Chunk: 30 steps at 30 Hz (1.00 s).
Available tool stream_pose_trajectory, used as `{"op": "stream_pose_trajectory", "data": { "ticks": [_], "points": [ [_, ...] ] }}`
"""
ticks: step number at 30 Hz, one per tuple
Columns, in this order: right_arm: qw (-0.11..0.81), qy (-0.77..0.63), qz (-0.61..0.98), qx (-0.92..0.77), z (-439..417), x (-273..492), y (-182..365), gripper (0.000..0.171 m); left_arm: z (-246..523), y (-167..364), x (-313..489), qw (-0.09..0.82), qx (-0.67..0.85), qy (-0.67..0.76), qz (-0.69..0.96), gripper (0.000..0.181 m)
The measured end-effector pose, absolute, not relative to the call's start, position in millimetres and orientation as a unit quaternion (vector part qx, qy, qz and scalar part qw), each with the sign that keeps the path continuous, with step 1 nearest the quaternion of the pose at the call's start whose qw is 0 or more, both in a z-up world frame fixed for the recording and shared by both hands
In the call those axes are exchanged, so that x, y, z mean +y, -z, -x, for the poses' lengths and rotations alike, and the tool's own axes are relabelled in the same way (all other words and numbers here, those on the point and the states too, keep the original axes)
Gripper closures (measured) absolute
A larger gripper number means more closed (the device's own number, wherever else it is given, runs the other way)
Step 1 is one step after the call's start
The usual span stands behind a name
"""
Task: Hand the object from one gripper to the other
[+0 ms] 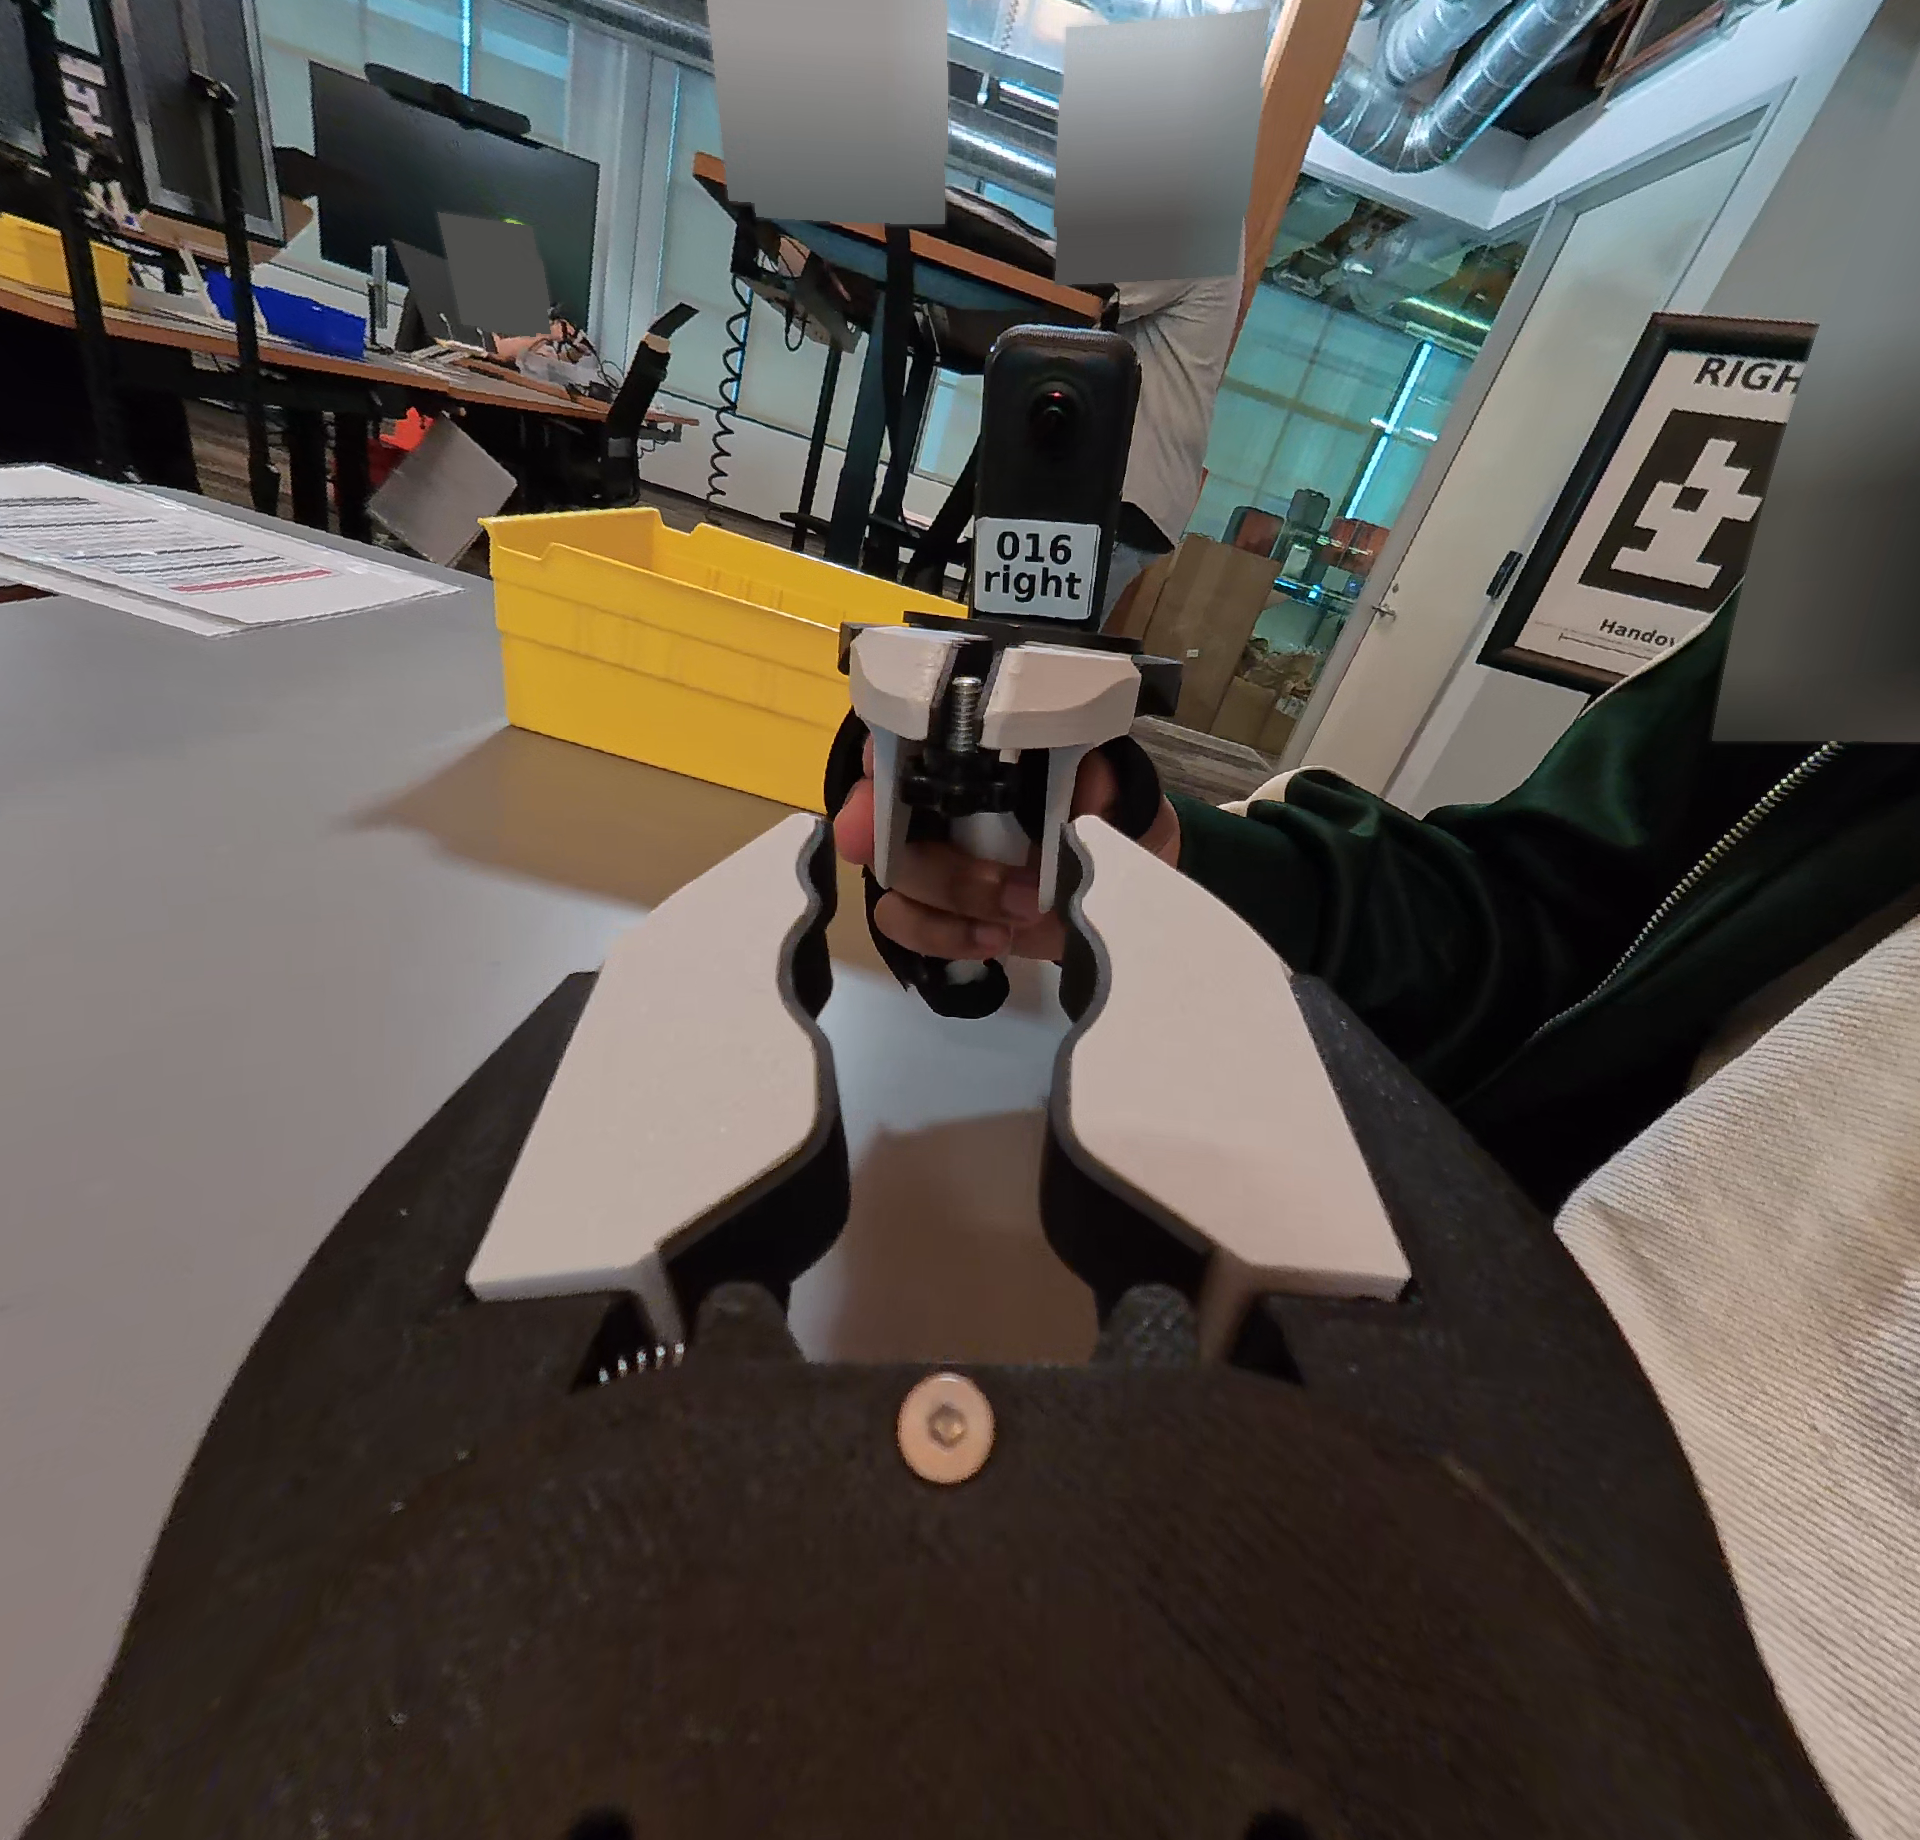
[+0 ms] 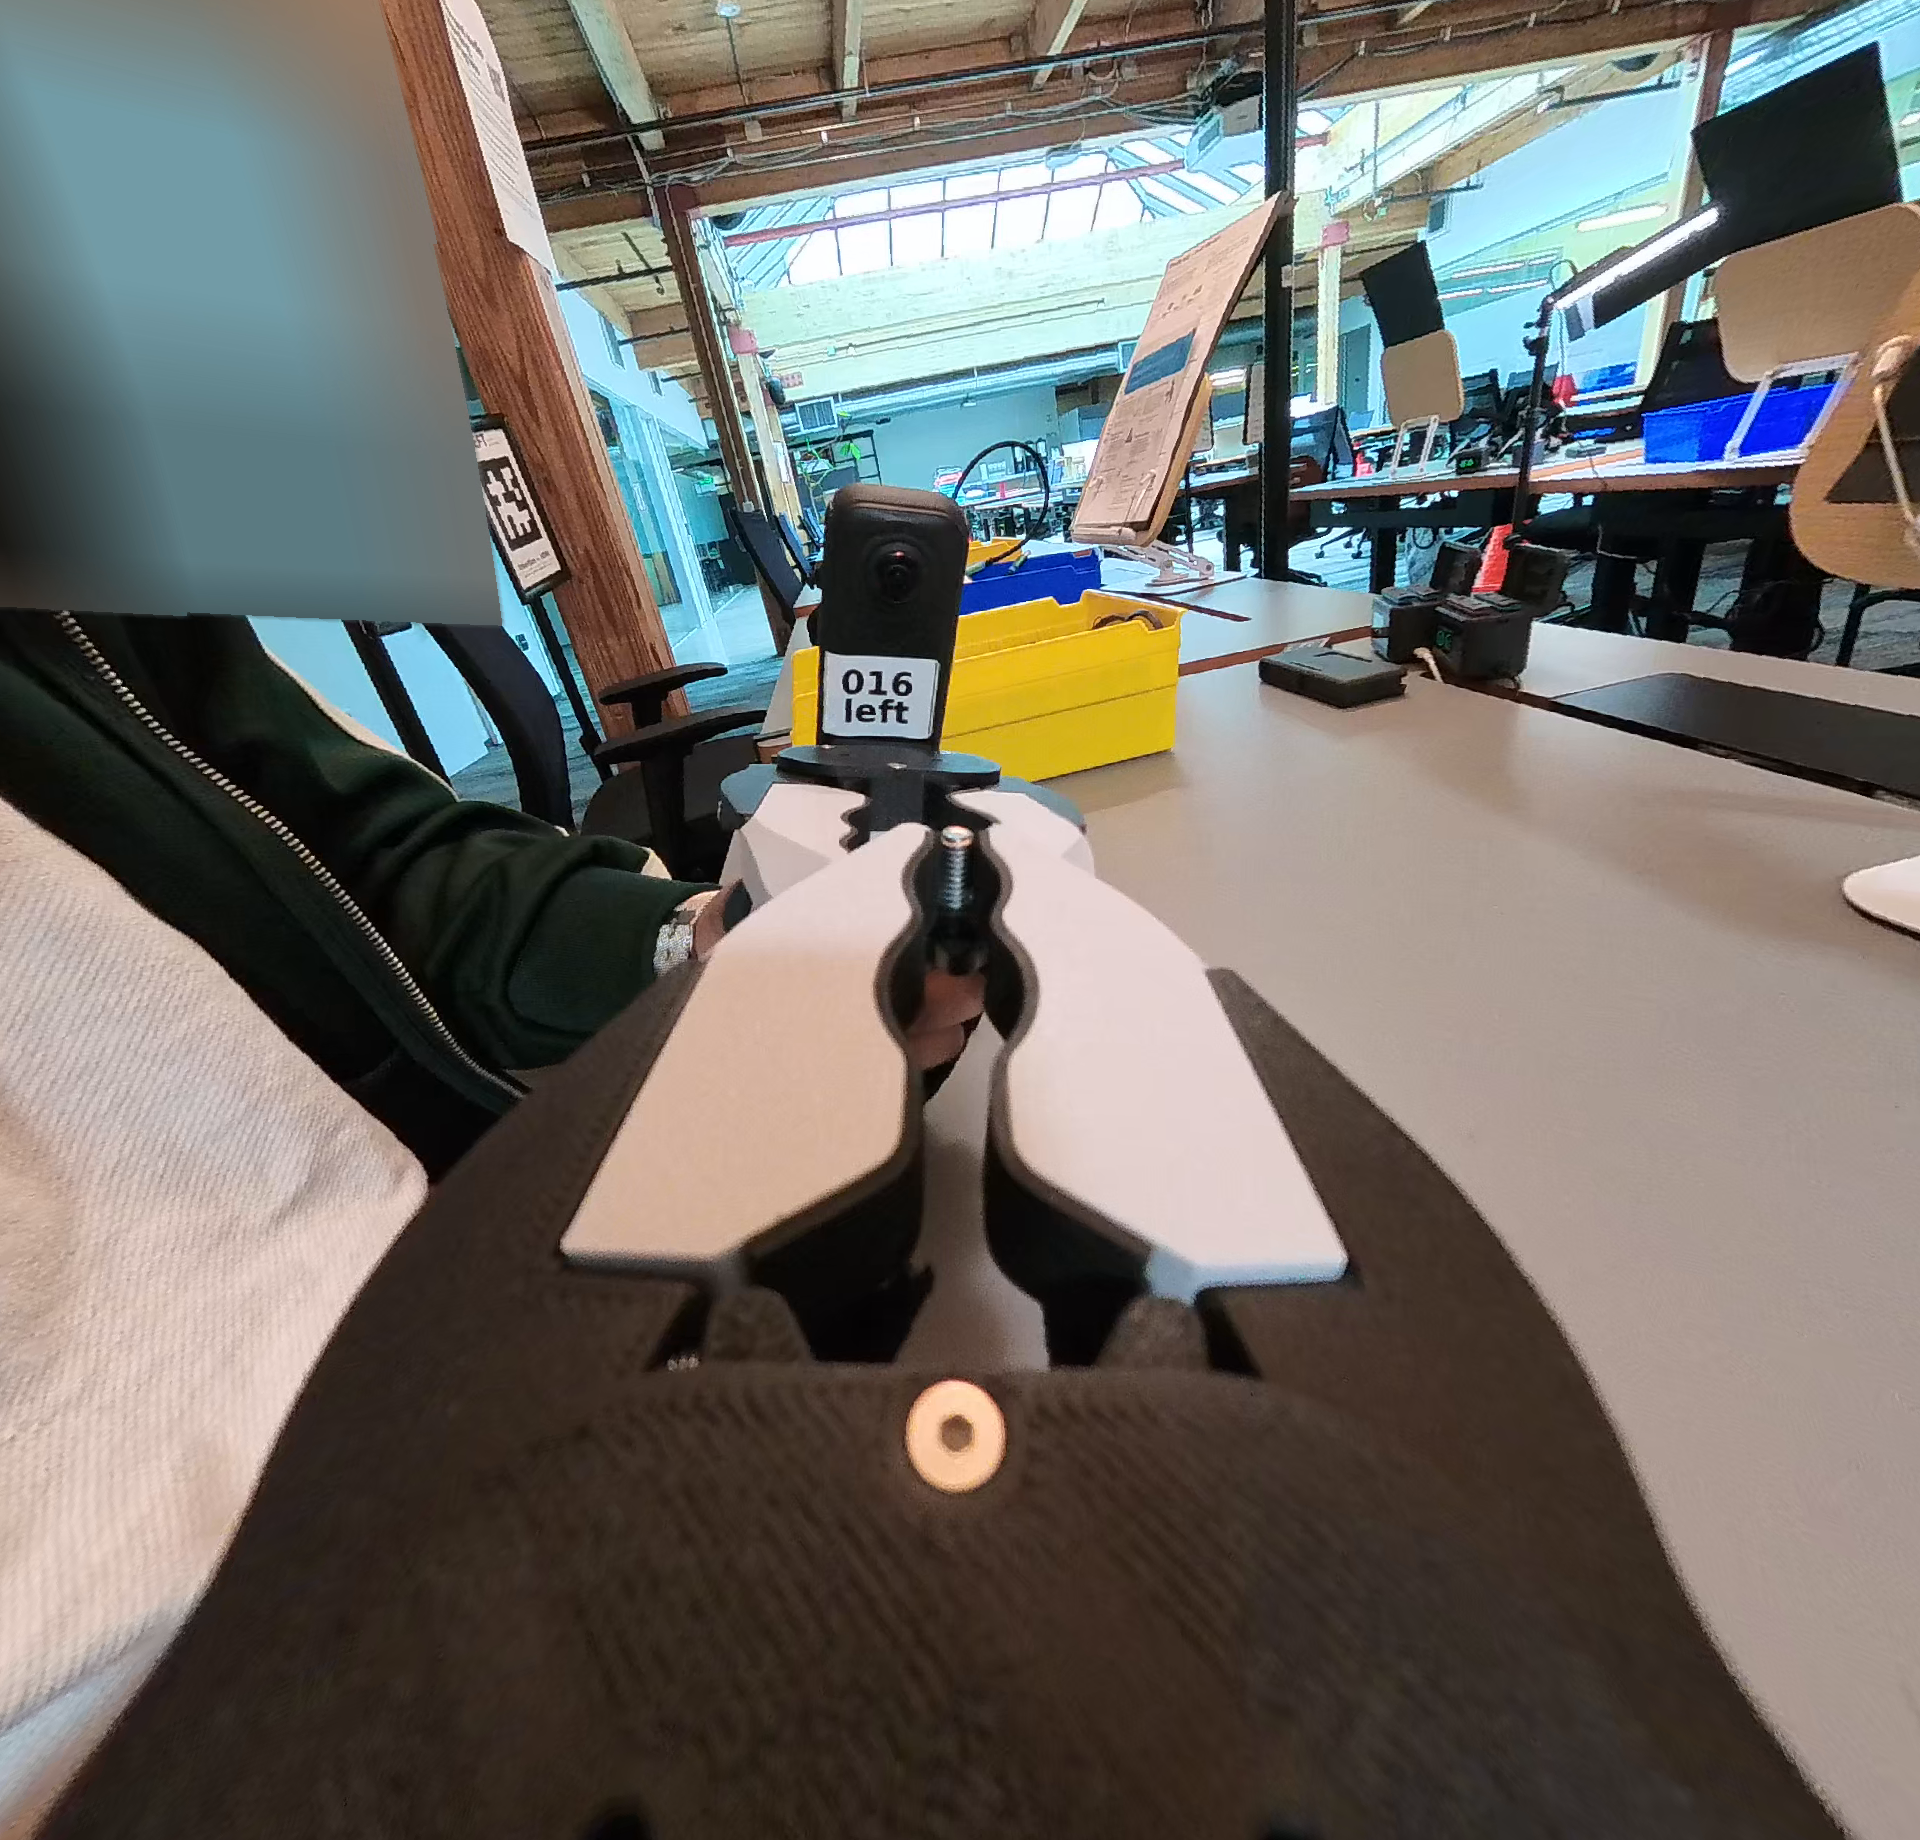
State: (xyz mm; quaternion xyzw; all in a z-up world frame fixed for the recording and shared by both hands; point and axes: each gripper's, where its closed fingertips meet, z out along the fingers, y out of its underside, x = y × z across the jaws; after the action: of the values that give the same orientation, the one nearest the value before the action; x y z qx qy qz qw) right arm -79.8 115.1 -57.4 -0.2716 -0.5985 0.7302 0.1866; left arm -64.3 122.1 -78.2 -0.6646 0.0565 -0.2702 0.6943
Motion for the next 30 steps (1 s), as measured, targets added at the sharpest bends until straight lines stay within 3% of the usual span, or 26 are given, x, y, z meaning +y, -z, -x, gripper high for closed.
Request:
{"op": "stream_pose_trajectory", "data": {
  "ticks": [16,30],
  "points": [
    [0.16,-0.737,0.263,-0.601,76.5,110.0,59.0,0.166,57.3,74.8,118.3,0.693,0.074,0.296,0.653,0.149],
    [-0.006,-0.796,0.192,-0.574,44.2,91.0,44.4,0.166,23.3,56.7,97.9,0.647,0.116,0.482,0.579,0.152]
  ]
}}
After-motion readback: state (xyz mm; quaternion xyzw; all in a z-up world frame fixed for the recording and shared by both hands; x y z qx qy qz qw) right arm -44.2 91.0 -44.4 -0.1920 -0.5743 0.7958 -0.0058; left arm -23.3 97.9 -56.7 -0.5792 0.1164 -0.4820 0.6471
